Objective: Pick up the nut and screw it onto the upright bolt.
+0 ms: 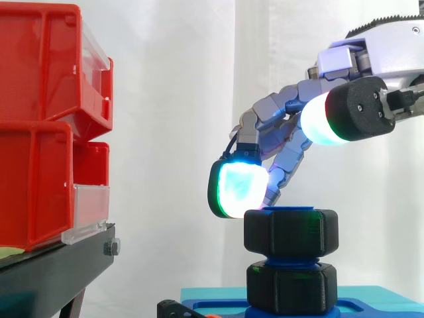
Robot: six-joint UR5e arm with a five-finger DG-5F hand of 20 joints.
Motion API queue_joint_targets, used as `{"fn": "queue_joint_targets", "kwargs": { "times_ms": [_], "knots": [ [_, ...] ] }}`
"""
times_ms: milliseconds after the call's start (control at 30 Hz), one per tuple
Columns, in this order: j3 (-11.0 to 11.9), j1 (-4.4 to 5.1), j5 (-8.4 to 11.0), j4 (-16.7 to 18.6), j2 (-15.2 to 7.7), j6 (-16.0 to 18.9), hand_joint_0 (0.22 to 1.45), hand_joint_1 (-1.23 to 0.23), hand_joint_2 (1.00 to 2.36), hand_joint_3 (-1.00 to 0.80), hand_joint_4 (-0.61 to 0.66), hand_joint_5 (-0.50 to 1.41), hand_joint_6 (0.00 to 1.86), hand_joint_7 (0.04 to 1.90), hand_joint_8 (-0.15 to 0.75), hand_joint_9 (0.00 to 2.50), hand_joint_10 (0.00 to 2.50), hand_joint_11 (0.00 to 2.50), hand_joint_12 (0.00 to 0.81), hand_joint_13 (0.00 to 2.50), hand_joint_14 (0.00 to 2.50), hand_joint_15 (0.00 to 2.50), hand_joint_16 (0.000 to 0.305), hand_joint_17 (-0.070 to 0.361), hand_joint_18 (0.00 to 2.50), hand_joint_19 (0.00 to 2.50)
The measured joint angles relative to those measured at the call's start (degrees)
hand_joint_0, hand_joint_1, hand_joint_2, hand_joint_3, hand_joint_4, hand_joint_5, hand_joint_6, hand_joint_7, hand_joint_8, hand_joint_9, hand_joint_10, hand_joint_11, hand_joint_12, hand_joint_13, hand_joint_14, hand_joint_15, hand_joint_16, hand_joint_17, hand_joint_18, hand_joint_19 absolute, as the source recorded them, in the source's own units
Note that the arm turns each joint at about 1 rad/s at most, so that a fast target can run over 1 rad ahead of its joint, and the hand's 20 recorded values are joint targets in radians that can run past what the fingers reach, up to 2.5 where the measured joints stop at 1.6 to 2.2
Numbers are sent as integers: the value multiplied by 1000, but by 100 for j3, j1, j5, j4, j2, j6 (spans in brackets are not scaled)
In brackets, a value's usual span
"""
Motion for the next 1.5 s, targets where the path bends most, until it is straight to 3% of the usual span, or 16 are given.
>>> {"fn": "queue_joint_targets", "kwargs": {
  "times_ms": [900, 1167, 1300, 1500],
  "knots": [
    [-1, -17, -2, 78, 0, 1, 549, -349, 1000, -500, 66, 66, 503, 1275, 232, 1059, 0, 0, 210, 582, 0, 0, 17, 39, 196, 0],
    [-4, -45, -8, 75, 0, 0, 547, -344, 1000, -500, 80, 52, 503, 1232, 233, 1030, 0, 0, 216, 578, 0, 0, 18, 41, 193, 0],
    [-4, -70, -15, 93, 0, 1, 548, -364, 1000, -500, 19, 83, 502, 1316, 168, 1170, 0, 0, 189, 644, 0, 0, 16, 35, 292, 0],
    [-4, -93, -12, 123, 0, 0, 548, -390, 1000, -500, 16, 100, 501, 1351, 166, 1332, 0, 0, 162, 781, 0, 0, 12, 27, 452, 0]
  ]
}}
